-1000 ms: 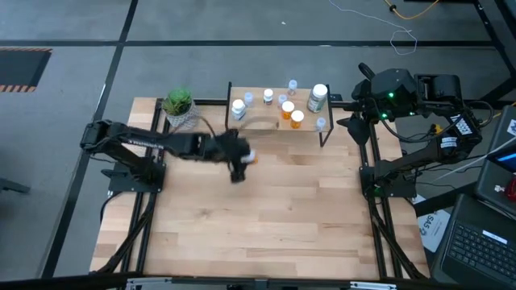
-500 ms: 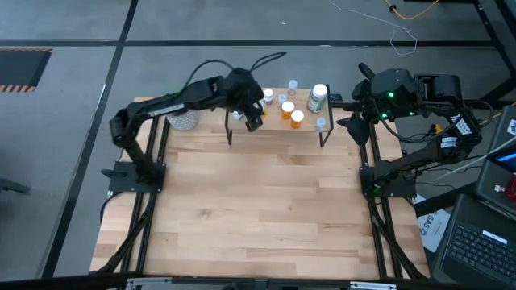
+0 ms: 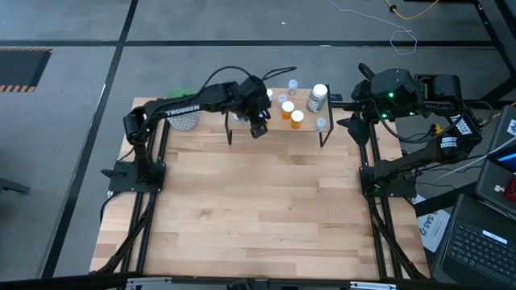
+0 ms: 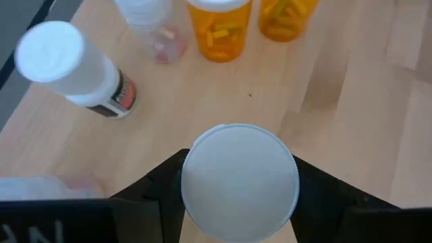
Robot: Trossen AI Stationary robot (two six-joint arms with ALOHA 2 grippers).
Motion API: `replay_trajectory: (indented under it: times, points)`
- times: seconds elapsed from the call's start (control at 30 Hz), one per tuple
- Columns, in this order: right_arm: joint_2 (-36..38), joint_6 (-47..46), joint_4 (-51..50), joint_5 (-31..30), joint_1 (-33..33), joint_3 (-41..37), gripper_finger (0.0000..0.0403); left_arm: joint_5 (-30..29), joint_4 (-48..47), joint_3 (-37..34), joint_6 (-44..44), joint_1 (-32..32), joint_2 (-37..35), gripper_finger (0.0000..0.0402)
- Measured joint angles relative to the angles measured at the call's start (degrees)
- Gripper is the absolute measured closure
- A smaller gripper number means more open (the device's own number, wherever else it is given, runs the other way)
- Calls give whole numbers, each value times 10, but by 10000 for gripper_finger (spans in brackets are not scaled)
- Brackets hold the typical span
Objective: Pick and place medicine bottles onto shelf by color
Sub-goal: Put the orange pill bottle on the shelf, then return to Home Position
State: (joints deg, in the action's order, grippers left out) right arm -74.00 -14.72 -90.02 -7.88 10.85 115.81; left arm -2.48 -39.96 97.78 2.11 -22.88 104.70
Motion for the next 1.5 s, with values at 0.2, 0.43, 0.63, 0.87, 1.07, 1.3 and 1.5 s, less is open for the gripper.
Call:
replay_trajectory:
  times: [0.2,0.43,0.63,0.87,1.07,1.3,1.5]
  points:
    - [0,0,0,0,0,0,152,-23,0,0,31,-4,0,205]
    - [0,0,0,0,0,0,152,-60,7,0,52,0,0,167]
    - [0,0,0,0,0,0,152,-107,26,0,57,3,0,109]
    - [0,0,0,0,0,0,152,-103,84,26,88,17,-10,91]
    - [0,0,0,0,0,0,152,-101,-28,129,62,55,-10,90]
    - [0,15,0,3,0,0,152,-105,-243,261,59,99,-11,93]
    - [5,-5,3,5,-3,-11,152,-98,-457,291,-36,108,-23,94]
